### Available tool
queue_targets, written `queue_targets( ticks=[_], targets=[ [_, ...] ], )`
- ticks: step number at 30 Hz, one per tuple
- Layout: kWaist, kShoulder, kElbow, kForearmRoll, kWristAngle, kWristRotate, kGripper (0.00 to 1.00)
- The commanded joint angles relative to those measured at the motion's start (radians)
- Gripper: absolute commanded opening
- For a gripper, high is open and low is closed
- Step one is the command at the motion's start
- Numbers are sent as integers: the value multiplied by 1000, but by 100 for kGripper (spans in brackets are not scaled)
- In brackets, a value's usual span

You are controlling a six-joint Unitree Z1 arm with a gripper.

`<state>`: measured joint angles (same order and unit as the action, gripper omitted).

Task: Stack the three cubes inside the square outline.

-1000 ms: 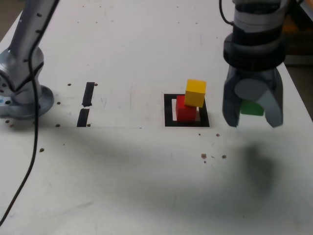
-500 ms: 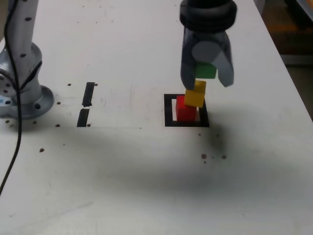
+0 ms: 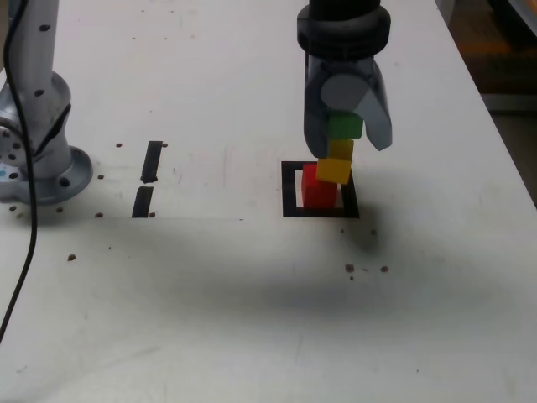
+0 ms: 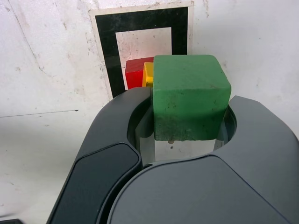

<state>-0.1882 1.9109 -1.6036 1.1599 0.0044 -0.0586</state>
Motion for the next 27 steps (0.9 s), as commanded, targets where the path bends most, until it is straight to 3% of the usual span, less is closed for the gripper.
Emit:
queue_targets(
  ticks=[1,5,12,27],
  targets=[
    [3,-1,0,-5,-1,0,11],
    [3,2,5,-14,-1,0,14],
    [2,-1,18,-12,1,0,26],
    [-12,-20,20,47,14,-4,37]
  ],
)
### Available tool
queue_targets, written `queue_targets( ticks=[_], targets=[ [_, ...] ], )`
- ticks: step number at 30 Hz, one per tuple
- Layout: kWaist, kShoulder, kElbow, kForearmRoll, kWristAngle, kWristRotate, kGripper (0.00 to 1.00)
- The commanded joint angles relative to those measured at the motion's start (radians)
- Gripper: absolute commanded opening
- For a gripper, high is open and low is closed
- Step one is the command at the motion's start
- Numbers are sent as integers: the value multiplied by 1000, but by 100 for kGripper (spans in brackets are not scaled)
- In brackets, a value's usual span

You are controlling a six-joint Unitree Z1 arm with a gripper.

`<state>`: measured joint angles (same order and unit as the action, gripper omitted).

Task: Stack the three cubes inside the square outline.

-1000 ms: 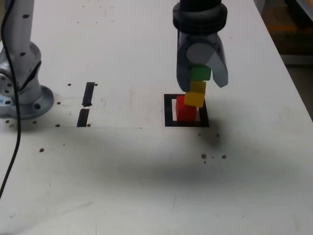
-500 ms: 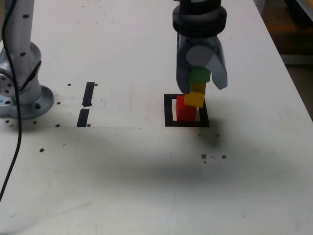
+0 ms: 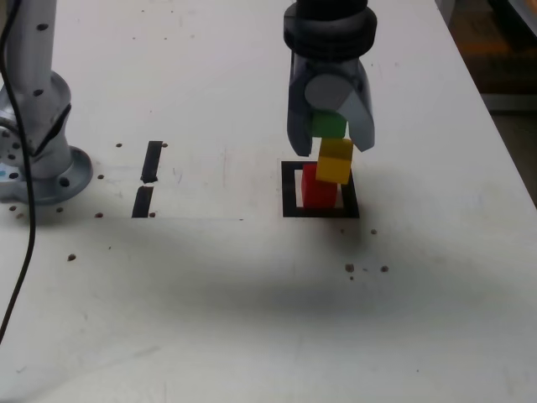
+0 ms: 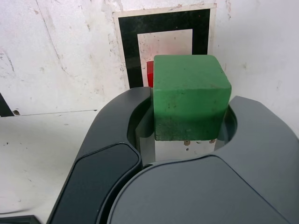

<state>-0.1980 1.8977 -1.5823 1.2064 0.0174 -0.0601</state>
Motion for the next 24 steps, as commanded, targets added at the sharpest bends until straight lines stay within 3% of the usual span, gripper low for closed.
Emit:
queue_targets(
  ticks=[1,6,24],
  targets=[
    [-3,-6,-1,1,0,-4,39],
    [-7,1,-2,0,-1,-9,48],
    [-12,22,-9,-28,5,-9,50]
  ],
)
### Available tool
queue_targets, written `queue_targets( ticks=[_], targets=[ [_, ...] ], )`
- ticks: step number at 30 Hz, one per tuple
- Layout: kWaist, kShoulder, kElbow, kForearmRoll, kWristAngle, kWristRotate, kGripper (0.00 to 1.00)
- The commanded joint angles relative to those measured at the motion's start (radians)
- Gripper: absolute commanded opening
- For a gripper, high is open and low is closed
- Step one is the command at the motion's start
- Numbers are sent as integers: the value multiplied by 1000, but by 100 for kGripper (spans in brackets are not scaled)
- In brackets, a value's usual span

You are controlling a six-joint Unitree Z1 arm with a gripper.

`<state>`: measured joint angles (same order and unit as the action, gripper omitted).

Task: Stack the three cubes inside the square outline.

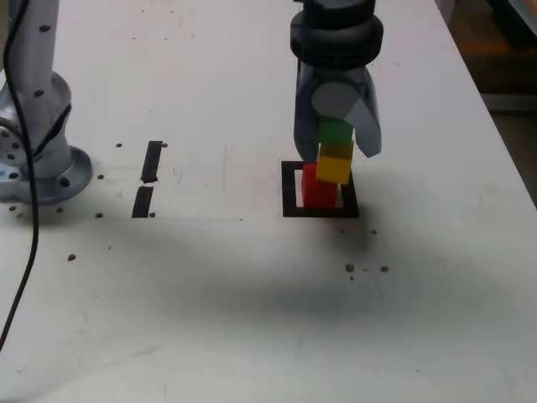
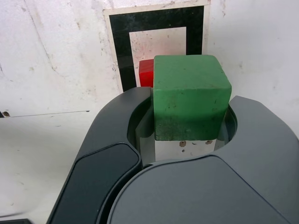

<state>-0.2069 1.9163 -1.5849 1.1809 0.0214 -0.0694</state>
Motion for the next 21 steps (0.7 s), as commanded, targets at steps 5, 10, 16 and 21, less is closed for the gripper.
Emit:
queue_targets(
  ticks=[5,10,16,21],
  targets=[
    [-6,7,-4,-5,2,0,52],
    [-8,6,2,-5,3,0,57],
    [-8,2,10,-3,6,0,66],
    [-8,-3,16,-3,10,0,73]
  ],
)
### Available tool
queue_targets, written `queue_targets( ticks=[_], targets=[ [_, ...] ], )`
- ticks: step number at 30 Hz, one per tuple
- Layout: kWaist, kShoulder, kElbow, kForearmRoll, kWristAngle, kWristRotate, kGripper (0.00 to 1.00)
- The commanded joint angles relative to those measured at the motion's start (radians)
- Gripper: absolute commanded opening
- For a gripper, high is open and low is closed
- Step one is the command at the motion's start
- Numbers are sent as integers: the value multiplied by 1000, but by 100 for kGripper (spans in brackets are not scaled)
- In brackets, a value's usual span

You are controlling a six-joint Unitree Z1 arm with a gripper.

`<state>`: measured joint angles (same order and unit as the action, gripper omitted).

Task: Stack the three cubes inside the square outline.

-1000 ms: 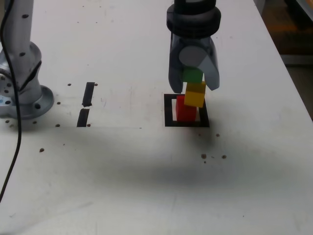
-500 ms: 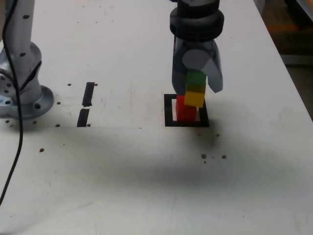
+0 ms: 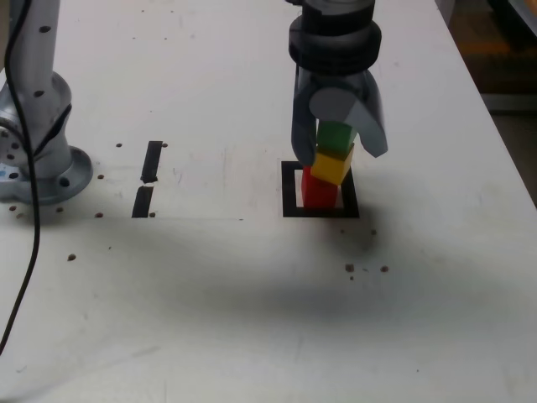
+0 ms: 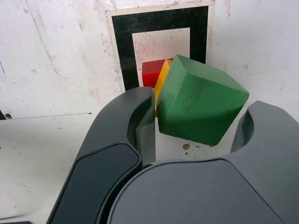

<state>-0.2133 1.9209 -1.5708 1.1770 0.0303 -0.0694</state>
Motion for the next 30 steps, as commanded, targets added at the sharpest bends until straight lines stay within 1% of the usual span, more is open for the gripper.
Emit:
queue_targets(
  ticks=[1,5,9,14,19,22,26,30],
  targets=[
    [-3,-8,3,1,2,0,74],
    [-6,-13,8,1,2,0,78],
    [-8,-22,20,4,2,-1,80],
    [-11,-38,33,16,15,-9,81],
    [-18,-66,39,30,38,-21,85],
    [-20,-92,38,34,58,-23,89],
    [-21,-139,45,37,88,-27,94],
    [-21,-205,97,36,111,-53,98]
  ],
)
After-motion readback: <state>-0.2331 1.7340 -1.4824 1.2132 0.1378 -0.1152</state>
